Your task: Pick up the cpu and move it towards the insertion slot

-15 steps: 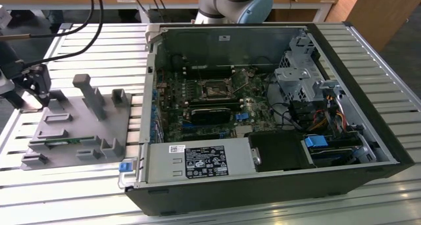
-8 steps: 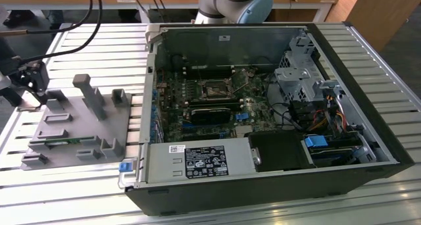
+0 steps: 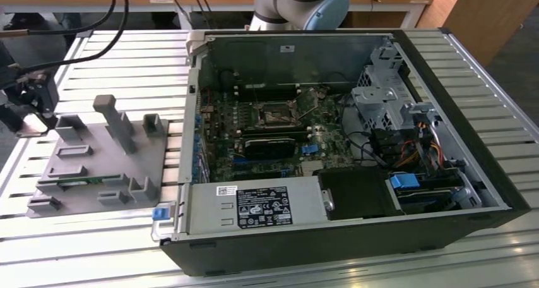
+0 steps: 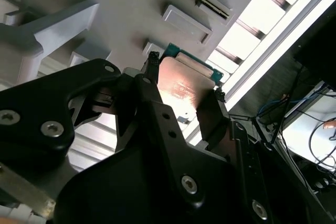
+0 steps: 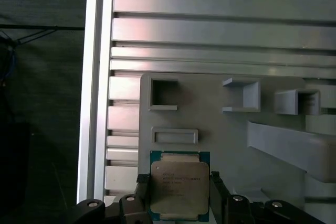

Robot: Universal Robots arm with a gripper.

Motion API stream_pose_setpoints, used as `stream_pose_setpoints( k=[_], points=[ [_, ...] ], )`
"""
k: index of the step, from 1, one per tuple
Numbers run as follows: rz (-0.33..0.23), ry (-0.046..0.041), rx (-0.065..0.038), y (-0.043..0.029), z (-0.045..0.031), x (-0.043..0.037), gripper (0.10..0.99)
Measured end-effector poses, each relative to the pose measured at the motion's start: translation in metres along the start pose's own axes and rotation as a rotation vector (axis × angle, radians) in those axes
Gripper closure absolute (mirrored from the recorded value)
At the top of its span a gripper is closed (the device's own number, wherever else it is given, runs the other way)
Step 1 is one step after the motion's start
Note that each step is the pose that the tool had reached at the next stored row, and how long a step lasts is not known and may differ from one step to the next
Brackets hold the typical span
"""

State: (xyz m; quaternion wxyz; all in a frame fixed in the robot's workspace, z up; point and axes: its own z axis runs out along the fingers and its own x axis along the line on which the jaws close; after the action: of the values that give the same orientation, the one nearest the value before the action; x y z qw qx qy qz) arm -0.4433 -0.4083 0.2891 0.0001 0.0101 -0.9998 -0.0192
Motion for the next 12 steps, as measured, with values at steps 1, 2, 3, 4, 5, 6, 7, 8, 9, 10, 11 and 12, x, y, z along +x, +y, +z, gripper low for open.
stream_pose_setpoints(
  k=[1, 2, 3, 4, 5, 6, 7, 8, 9, 10, 11, 12],
  points=[
    [0.000, -0.0001, 0.000, 0.0000, -0.0013, 0.0000, 0.549],
    [0.000, 0.0000, 0.000, 0.0001, -0.0025, 0.0000, 0.549],
    [0.000, 0.0000, 0.000, 0.0001, -0.0036, 0.0000, 0.549],
    [0.000, -0.0001, 0.000, 0.0002, -0.0047, 0.0000, 0.549],
    [0.000, 0.0000, 0.000, 0.0002, -0.0059, 0.0000, 0.549],
    [0.000, -0.0001, 0.000, 0.0003, -0.0069, 0.0000, 0.549],
    [0.000, 0.0000, 0.000, 0.0003, -0.0080, 0.0000, 0.549],
    [0.000, 0.0000, 0.000, 0.0003, -0.0091, 0.0000, 0.549],
    [0.000, -0.0001, 0.000, 0.0004, -0.0103, 0.0000, 0.549],
    [0.000, 0.0000, 0.000, 0.0005, -0.0116, 0.0000, 0.549],
    [0.000, 0.0000, 0.000, 0.0005, -0.0130, 0.0000, 0.549],
    [0.000, -0.0001, 0.000, 0.0006, -0.0144, 0.0000, 0.549]
  ],
)
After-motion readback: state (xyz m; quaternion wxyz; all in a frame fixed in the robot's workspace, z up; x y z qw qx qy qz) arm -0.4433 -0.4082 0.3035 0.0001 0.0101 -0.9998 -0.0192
